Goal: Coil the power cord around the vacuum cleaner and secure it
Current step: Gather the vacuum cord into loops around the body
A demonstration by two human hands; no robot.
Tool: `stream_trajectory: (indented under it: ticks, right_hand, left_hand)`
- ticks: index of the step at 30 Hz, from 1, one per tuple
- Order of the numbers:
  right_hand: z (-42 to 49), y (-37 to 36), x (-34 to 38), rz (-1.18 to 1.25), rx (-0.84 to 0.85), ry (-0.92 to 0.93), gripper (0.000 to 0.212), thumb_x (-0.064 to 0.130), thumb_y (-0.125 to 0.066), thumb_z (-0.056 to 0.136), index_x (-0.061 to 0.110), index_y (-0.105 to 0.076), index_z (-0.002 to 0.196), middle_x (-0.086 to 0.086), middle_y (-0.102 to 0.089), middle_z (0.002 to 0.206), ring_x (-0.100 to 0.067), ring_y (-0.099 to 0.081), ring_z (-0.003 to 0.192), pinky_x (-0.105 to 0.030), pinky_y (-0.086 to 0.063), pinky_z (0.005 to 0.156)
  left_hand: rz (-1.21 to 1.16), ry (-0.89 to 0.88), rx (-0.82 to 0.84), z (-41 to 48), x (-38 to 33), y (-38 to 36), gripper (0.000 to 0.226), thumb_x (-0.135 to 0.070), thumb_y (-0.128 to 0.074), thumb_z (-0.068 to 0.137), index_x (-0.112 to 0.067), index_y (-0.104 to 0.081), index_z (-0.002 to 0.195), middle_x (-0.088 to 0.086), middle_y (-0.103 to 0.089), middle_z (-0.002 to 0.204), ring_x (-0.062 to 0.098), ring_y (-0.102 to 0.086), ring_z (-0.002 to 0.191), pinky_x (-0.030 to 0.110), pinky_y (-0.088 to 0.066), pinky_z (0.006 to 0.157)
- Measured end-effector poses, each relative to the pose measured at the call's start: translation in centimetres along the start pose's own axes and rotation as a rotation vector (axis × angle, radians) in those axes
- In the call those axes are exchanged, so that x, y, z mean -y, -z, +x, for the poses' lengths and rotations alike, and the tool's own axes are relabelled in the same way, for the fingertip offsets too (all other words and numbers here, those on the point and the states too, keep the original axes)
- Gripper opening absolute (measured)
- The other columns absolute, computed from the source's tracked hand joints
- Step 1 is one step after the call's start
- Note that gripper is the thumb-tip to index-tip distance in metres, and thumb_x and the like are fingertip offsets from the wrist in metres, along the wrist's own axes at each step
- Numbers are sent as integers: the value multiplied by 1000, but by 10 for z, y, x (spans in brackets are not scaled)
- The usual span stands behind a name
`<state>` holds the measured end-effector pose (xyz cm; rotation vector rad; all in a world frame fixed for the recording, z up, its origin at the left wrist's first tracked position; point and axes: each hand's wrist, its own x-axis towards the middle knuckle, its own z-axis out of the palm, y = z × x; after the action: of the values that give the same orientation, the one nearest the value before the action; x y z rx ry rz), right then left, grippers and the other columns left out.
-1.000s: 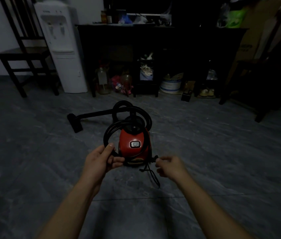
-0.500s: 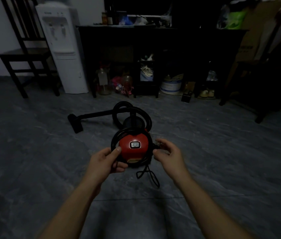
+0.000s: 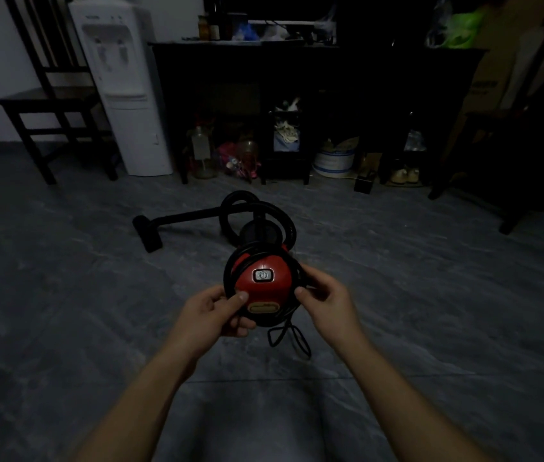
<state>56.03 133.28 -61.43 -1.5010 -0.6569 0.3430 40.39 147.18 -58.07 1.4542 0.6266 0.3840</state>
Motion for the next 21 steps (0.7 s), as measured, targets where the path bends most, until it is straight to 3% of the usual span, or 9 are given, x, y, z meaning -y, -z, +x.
stream_trajectory:
  ticks: [4, 6, 9, 11, 14, 17, 21]
  right_hand:
    - [3, 0, -2, 13, -45, 23, 42, -5, -62, 89, 30, -66, 113, 11, -71, 112, -4, -67, 107, -20, -54, 90]
    - [3, 2, -4, 34, -32, -10, 40, -2, -63, 90, 32, -68, 110, 8, -73, 110, -10, -68, 107, -27, -57, 90]
    - [4, 5, -8, 29, -9, -60, 38, 2, -65, 90, 34, -70, 110, 2, -73, 113, -18, -68, 109, -44, -57, 94]
    - [5, 6, -9, -14, 2, -52, 36, 3, -65, 90, 30, -70, 114, 1, -72, 116, -17, -68, 110, -48, -56, 95]
    - [5, 8, -7, -77, 18, -34, 39, 2, -64, 91, 34, -70, 111, 4, -72, 115, -13, -68, 108, -43, -56, 95]
    - [2, 10, -3, -199, 73, -5, 44, 3, -63, 91, 43, -68, 107, 10, -72, 111, -4, -67, 102, -27, -56, 90]
    - [-4, 8, -5, -357, 191, -33, 38, 5, -65, 90, 31, -70, 118, 7, -72, 113, -3, -66, 101, -26, -55, 94]
  left_hand:
    - [-20, 14, 23, 0, 1, 1, 16, -18, -63, 93, -4, -68, 100, 8, -55, 55, 31, -71, 74, 39, -61, 73]
    - [-15, 30, 14, 1, 2, 2, 16, -19, -64, 93, -5, -69, 99, 7, -56, 55, 31, -71, 73, 40, -61, 73]
    - [75, 33, -29, 5, 6, 7, 18, -22, -66, 91, -6, -70, 99, 5, -54, 54, 27, -65, 60, 36, -58, 60]
    - [231, 8, -46, 6, 9, 11, 15, -27, -70, 89, -12, -73, 94, 6, -50, 56, 21, -55, 51, 31, -51, 49]
    - [399, -39, -38, 5, 11, 15, 13, -33, -74, 84, -22, -75, 91, 8, -54, 60, 12, -49, 49, 25, -43, 43]
    - [556, -156, -129, 6, 12, 17, 17, -35, -78, 80, -29, -71, 95, -5, -57, 59, 2, -49, 49, 14, -39, 47]
    - [677, -230, -229, 8, 12, 21, 39, -44, -78, 75, -34, -64, 110, -6, -60, 91, 7, -58, 73, 21, -46, 64]
